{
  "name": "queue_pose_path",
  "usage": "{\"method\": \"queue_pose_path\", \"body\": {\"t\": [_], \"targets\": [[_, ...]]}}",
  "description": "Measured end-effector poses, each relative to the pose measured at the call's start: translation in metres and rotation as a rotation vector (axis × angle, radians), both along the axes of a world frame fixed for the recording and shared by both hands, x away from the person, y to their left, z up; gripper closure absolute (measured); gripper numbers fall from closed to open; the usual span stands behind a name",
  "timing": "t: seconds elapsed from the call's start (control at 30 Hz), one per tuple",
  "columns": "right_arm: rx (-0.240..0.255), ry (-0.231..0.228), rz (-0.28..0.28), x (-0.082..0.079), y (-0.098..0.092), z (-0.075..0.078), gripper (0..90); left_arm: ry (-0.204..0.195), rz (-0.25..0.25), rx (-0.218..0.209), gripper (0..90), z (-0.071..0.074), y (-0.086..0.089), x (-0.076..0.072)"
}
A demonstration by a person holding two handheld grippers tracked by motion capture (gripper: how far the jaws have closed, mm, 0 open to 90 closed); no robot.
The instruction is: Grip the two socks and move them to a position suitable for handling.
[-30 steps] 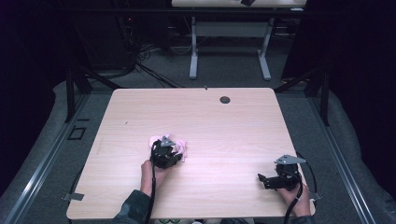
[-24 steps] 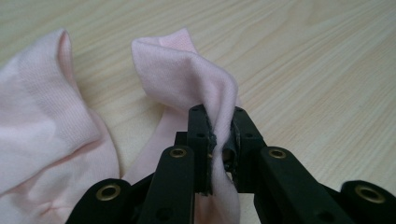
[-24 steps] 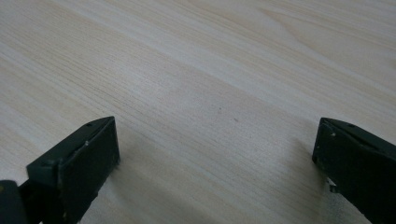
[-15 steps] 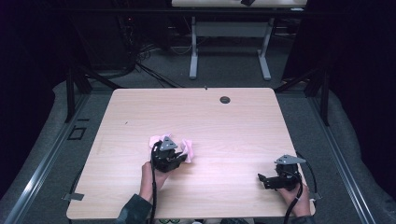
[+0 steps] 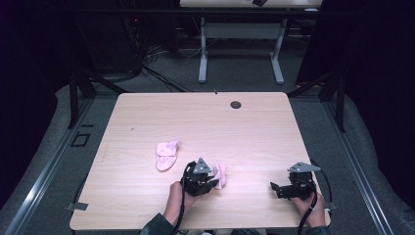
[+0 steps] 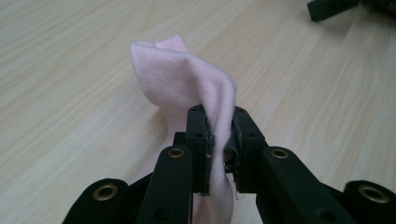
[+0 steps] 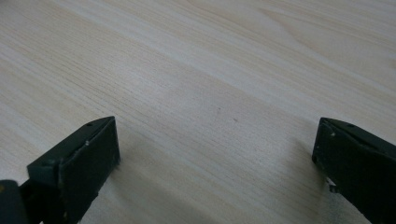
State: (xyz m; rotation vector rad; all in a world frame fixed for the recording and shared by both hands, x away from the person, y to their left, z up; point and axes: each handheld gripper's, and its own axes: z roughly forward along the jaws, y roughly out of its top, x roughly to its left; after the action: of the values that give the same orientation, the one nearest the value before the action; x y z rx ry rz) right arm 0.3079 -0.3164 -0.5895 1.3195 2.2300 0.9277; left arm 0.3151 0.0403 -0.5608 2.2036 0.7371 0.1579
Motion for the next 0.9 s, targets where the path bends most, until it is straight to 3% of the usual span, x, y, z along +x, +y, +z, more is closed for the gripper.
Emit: {"method": "queue_pose_path", "body": {"t": [0.2,0.27,0.37,0.5,0.57,0.63,0.67,0.7,0.9], "targets": [[-0.001,0.004,-0.001,0.0,0.0,0.0,0.1,0.027,-0.024,-0.003,75.3,-0.008,-0.011,-0.004],[0.0,0.0,-0.001,0.0,0.0,0.0,0.2,0.036,-0.037,-0.006,66.7,-0.009,-0.014,-0.005],[-0.001,0.004,-0.007,0.0,0.001,0.0,0.1,0.004,0.005,-0.022,38.0,-0.001,-0.003,-0.007],[-0.012,0.017,-0.014,0.001,0.002,0.002,0.0,-0.019,0.042,-0.046,22.6,0.01,0.014,-0.01],[-0.011,0.018,-0.017,0.001,0.002,0.002,0.0,-0.044,0.087,-0.042,18.7,0.017,0.031,-0.013],[-0.014,0.024,-0.011,0.001,0.002,0.002,0.0,-0.041,0.101,-0.046,16.0,0.019,0.037,-0.013],[0.032,0.013,-0.008,-0.001,0.003,0.004,0.0,-0.05,0.126,-0.039,16.0,0.02,0.049,-0.014],[0.042,0.014,-0.007,-0.002,0.004,0.006,0.0,-0.051,0.141,-0.039,16.0,0.021,0.054,-0.013],[0.088,0.034,0.033,-0.004,0.022,0.02,12.7,-0.022,0.22,-0.038,22.2,0.015,0.074,-0.011]]}}
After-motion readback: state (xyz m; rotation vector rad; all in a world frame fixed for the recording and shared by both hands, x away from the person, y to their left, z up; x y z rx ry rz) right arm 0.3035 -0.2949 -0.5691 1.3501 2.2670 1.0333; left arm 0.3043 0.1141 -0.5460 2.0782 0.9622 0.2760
